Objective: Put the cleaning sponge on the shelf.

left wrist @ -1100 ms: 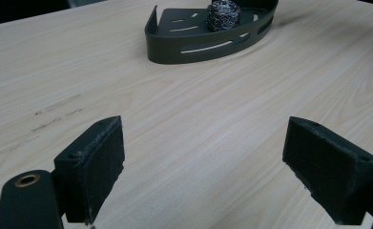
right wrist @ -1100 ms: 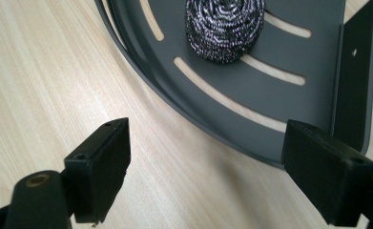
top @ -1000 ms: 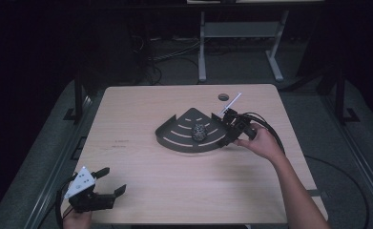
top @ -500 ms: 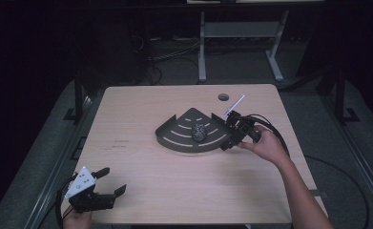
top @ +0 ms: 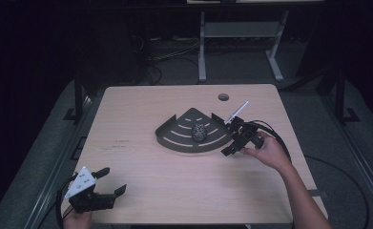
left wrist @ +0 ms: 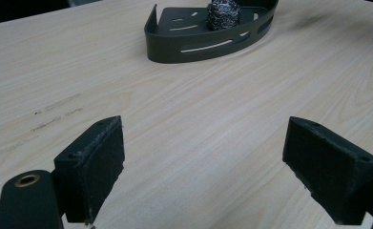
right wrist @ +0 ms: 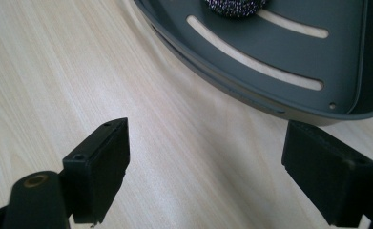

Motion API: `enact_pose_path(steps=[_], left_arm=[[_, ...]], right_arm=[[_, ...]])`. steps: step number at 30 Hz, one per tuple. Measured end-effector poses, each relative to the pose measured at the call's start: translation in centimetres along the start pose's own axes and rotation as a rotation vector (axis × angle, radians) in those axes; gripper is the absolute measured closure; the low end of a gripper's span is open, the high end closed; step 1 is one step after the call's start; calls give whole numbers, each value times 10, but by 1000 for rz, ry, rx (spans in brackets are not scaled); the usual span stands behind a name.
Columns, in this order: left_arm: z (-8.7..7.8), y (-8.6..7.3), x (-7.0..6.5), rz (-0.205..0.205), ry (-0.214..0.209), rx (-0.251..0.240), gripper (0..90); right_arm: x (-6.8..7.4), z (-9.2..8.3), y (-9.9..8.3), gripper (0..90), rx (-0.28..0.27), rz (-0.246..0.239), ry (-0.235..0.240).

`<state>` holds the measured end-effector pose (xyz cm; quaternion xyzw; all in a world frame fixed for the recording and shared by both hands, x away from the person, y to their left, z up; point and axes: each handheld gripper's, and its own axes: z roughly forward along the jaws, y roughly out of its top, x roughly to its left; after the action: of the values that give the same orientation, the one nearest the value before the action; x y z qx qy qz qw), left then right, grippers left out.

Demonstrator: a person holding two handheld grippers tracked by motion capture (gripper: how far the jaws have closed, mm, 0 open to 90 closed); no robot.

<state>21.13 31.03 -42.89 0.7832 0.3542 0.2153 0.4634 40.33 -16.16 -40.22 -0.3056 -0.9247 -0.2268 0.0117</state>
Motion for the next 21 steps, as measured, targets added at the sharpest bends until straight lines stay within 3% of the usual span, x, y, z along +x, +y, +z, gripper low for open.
enact_pose_path(steps=[21], left_arm=[[0, 0, 0, -1, 1, 1, 133]], right_arm=[[8, 3, -26, 161, -9, 10, 7]])
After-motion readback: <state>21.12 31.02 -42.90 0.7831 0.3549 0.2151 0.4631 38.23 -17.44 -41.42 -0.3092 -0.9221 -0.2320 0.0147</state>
